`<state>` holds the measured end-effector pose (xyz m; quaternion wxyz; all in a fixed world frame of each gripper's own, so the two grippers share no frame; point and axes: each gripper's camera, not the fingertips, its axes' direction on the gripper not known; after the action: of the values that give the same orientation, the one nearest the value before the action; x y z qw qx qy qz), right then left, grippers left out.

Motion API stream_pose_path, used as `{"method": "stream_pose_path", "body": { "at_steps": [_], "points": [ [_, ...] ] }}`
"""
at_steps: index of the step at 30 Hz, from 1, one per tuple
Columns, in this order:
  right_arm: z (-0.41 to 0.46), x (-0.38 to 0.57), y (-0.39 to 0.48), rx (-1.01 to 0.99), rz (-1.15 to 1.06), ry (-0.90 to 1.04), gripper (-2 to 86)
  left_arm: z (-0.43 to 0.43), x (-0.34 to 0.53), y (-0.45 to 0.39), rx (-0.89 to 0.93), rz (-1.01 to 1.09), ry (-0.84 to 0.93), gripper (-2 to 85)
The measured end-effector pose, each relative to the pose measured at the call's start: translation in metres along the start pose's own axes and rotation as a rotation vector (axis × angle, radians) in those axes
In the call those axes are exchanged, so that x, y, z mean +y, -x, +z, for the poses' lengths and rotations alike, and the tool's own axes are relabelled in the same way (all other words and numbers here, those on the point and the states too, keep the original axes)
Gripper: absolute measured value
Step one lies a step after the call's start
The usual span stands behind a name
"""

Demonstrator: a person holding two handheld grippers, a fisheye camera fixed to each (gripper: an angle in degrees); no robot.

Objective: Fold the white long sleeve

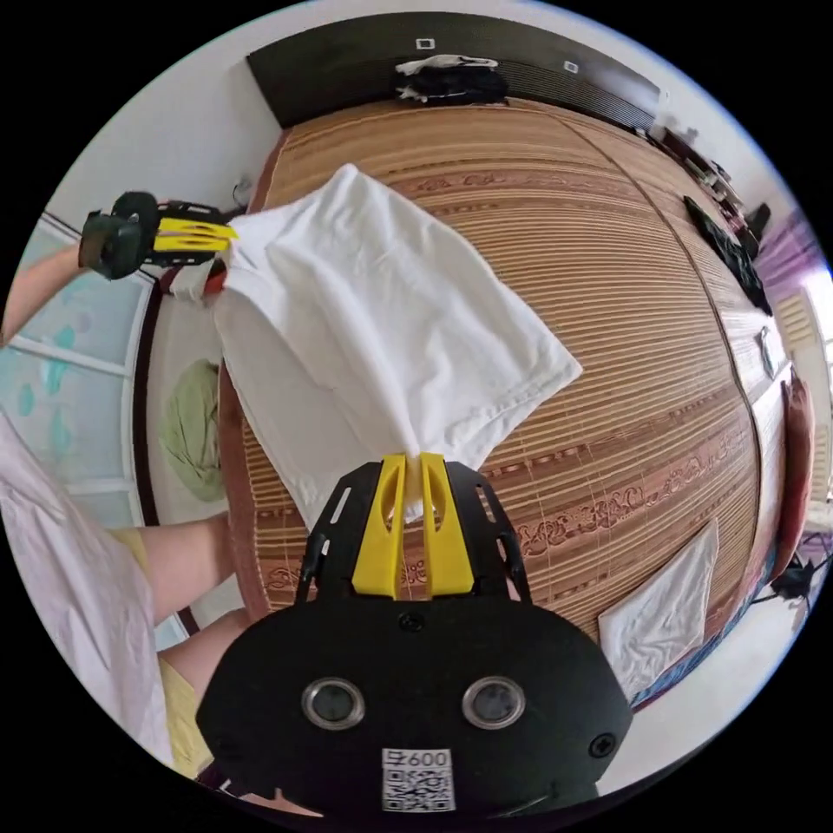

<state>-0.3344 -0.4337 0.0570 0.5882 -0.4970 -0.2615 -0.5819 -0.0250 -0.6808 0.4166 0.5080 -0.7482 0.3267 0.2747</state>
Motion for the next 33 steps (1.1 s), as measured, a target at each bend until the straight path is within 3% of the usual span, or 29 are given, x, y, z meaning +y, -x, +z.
{"method": "stream_pose_path", "body": {
  "at_steps": [3,7,11,16,18,20,23,27,31,33],
  "points": [
    [-0.035,-0.025,-0.012,-0.036,0.027,-0.073,-0.8,-0.017,0.047,0.095,0.119,-0.225,-0.024,2.7],
    [-0.076,-0.078,-0.048,-0.052,0.080,-0.113,-0.8,-0.014,0.065,0.196,0.115,-0.296,-0.111,2.7],
    [-0.089,-0.147,-0.100,0.024,0.132,-0.145,-0.8,0.047,0.026,0.328,0.066,-0.267,-0.190,2.8],
    [-0.054,-0.244,-0.203,0.064,0.421,-0.173,-0.7,0.151,-0.052,0.462,0.088,-0.300,-0.201,3.2],
    [-0.037,-0.263,-0.229,0.105,0.568,-0.138,-0.5,0.182,-0.069,0.502,0.108,-0.400,-0.165,4.0],
    [-0.030,-0.270,-0.239,0.138,0.627,-0.142,-0.3,0.210,-0.062,0.546,0.186,-0.638,-0.122,5.9],
    [-0.024,-0.267,-0.231,0.153,0.606,-0.235,-0.5,0.229,-0.026,0.563,0.295,-0.722,-0.270,6.8],
    [0.000,-0.273,-0.227,0.033,0.545,-0.187,-0.2,0.246,0.040,0.577,0.357,-0.830,-0.276,4.1],
    [0.011,-0.288,-0.241,-0.022,0.593,-0.156,-0.7,0.243,0.069,0.570,0.384,-0.683,-0.325,1.4],
    [0.020,-0.296,-0.245,0.008,0.546,-0.100,-0.8,0.257,0.068,0.555,0.537,-0.484,-0.323,0.9]
  ]
}}
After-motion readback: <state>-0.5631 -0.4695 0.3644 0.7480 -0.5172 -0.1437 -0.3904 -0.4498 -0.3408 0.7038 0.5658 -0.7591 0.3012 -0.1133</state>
